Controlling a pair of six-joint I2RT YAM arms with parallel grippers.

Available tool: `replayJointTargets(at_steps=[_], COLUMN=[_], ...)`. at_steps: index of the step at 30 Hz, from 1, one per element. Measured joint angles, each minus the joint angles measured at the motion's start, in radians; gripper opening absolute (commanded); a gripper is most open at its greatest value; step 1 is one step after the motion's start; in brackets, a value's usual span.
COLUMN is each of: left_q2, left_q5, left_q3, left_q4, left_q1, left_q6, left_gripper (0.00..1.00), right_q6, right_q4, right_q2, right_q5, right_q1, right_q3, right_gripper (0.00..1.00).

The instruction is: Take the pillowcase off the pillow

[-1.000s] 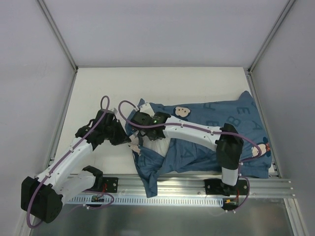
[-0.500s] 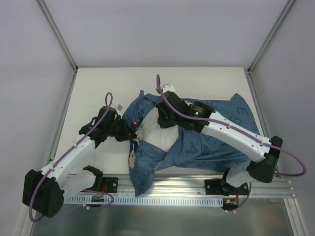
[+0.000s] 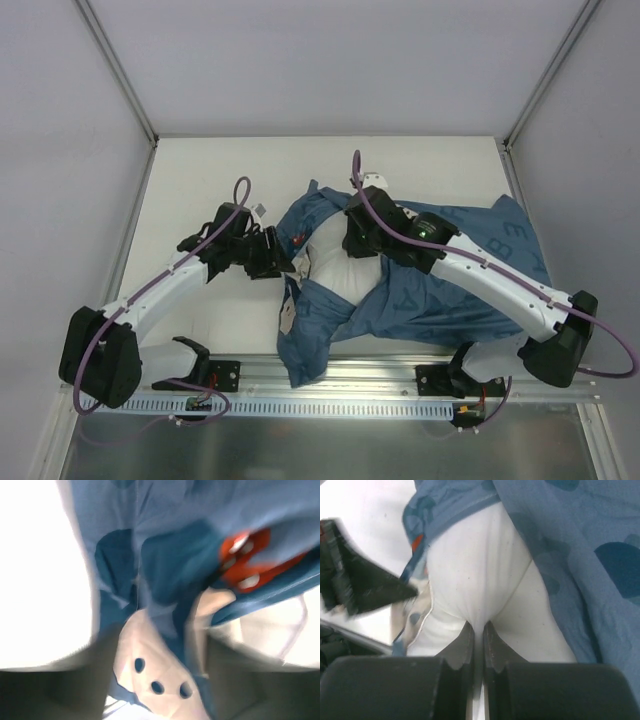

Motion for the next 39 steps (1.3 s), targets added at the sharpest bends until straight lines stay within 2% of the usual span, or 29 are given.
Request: replayJointTargets(at_steps=[2, 3, 7, 11, 15, 22, 24, 25, 27, 28, 31, 39], left_q2=[-0.06, -0.103, -0.267, -0.338, -0.327, -0.2, -0.15, -0.129, -0.095, -0.086, -0.092, -0.235], left_q5=[0.002, 0.002, 0.0, -0.051, -0.134, -0.251, -0.287, -0.304, -0.327, -0.334, -0.345, -0.38], left_q3=[0.01, 0.011, 0.05, 0.068, 0.073, 0.165, 0.172, 0.171, 0.163, 0.155, 0.116, -0.063], left_q4=[-0.022, -0.034, -0.08, -0.083, -0.113, -0.131, -0.123, -0.125, -0.121, -0.117, -0.085, 0.006], left_q1=[-0.011, -0.017, -0.083, -0.249, -0.377, -0.448, -0.462, -0.468, -0.477, -0.482, -0.501, -0.581], left_q6=[0.01, 0.01, -0.014, -0.105, -0.187, -0.253, -0.265, -0.275, -0.289, -0.298, -0.314, -0.367], left_gripper=[0.97, 0.99, 0.99, 0.99, 0.99, 0.97, 0.82, 0.66, 0.48, 0.35, 0.25, 0.22], right_q6=[0.0, 0.0, 0.0, -0.002, -0.004, -0.005, -0.005, -0.006, -0.008, -0.008, -0.01, -0.017], right_q4=[0.0, -0.001, 0.0, 0.003, 0.008, 0.014, 0.013, 0.013, 0.012, 0.011, 0.009, -0.018], right_q2=[-0.021, -0.03, -0.041, -0.026, 0.003, 0.027, 0.03, 0.031, 0.032, 0.033, 0.034, 0.034], right_q5=[0.017, 0.027, 0.061, 0.064, 0.063, 0.057, 0.058, 0.058, 0.057, 0.057, 0.055, -0.007], right_q1=[-0.022, -0.031, -0.045, -0.044, -0.043, -0.044, -0.044, -0.044, -0.044, -0.043, -0.046, -0.133], right_q3=[-0.01, -0.011, -0.012, -0.011, -0.004, 0.003, 0.006, 0.007, 0.007, 0.007, 0.008, 0.04], right_gripper=[0.01, 0.01, 0.01, 0.01, 0.01, 0.01, 0.01, 0.01, 0.01, 0.01, 0.01, 0.01])
